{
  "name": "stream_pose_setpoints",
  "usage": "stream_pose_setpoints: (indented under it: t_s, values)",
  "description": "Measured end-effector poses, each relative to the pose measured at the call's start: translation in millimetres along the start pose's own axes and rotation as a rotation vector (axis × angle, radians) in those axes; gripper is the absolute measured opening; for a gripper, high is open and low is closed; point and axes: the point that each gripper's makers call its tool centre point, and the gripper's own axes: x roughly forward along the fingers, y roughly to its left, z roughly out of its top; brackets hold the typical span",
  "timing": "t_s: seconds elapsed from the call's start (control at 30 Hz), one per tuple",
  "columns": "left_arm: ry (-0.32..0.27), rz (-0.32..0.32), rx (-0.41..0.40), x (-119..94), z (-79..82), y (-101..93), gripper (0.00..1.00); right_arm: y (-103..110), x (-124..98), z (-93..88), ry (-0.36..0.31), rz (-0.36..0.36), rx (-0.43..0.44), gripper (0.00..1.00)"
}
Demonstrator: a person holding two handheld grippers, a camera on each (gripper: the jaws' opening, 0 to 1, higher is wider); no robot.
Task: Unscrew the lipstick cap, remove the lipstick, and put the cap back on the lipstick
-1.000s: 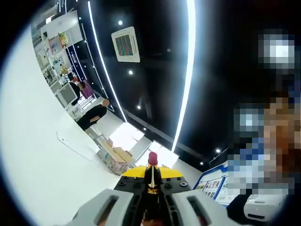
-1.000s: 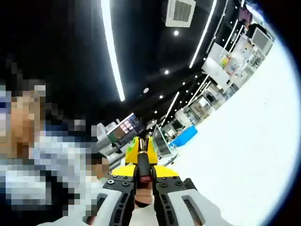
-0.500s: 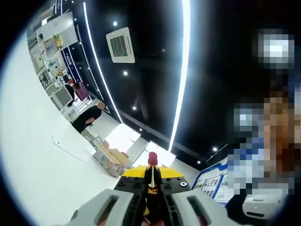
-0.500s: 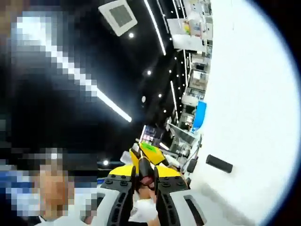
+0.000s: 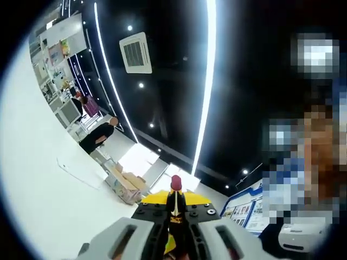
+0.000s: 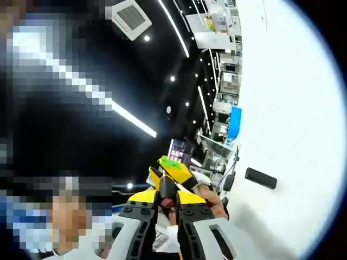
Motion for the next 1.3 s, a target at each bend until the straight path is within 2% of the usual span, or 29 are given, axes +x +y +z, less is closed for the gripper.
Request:
stream_pose_setpoints:
  t_s: [0.13, 0.27, 0.33, 0.47, 0.63, 0.73, 0.8, 0.9, 0.93, 1.07, 1.23, 1.3]
  values:
    - [-0.002, 0.006, -0.005, -0.3, -0.3, 1.7, 0.09, -1.4, 0.9, 1.2, -0.005, -0.017, -0.130, 0.12]
    - [0.000, 0.021, -0.019, -1.4, -1.2, 5.9, 0.09, -3.5, 0.9, 1.3, 0.003, -0.060, -0.314, 0.12]
    - [0.001, 0.027, -0.021, -1.7, -1.1, 7.3, 0.09, -4.4, 1.5, 0.4, 0.015, -0.087, -0.426, 0.12]
    - [0.001, 0.040, -0.028, -2.8, -0.5, 11.5, 0.09, -5.1, 2.2, -0.9, 0.056, -0.148, -0.731, 0.11]
    - [0.002, 0.040, -0.021, -2.3, -0.7, 10.6, 0.09, -4.8, 1.2, -1.6, 0.094, -0.166, -0.935, 0.11]
    - [0.003, 0.054, -0.029, -3.4, -2.4, 14.9, 0.09, -7.8, 0.1, -2.1, 0.125, -0.212, -1.046, 0.11]
    - [0.001, 0.063, -0.041, -4.4, -2.4, 17.6, 0.09, -8.3, 0.3, -3.0, 0.152, -0.251, -1.144, 0.11]
    - [-0.004, 0.062, -0.043, -4.2, -1.1, 16.4, 0.09, -10.3, 0.0, 10.7, 0.205, -0.300, -1.337, 0.11]
    - [-0.004, 0.060, -0.040, -4.2, 0.0, 16.4, 0.09, -10.5, -0.4, 12.4, 0.215, -0.308, -1.374, 0.11]
    - [-0.005, 0.061, -0.042, -4.1, -0.7, 15.5, 0.09, -13.2, -2.4, 19.4, 0.227, -0.325, -1.428, 0.11]
    - [-0.004, 0.070, -0.048, -5.2, -1.5, 17.9, 0.09, -18.0, -3.3, 22.3, 0.294, -0.388, -1.623, 0.11]
    - [-0.002, 0.074, -0.048, -5.5, -1.9, 18.8, 0.09, -19.3, -4.1, 22.4, 0.296, -0.389, -1.608, 0.11]
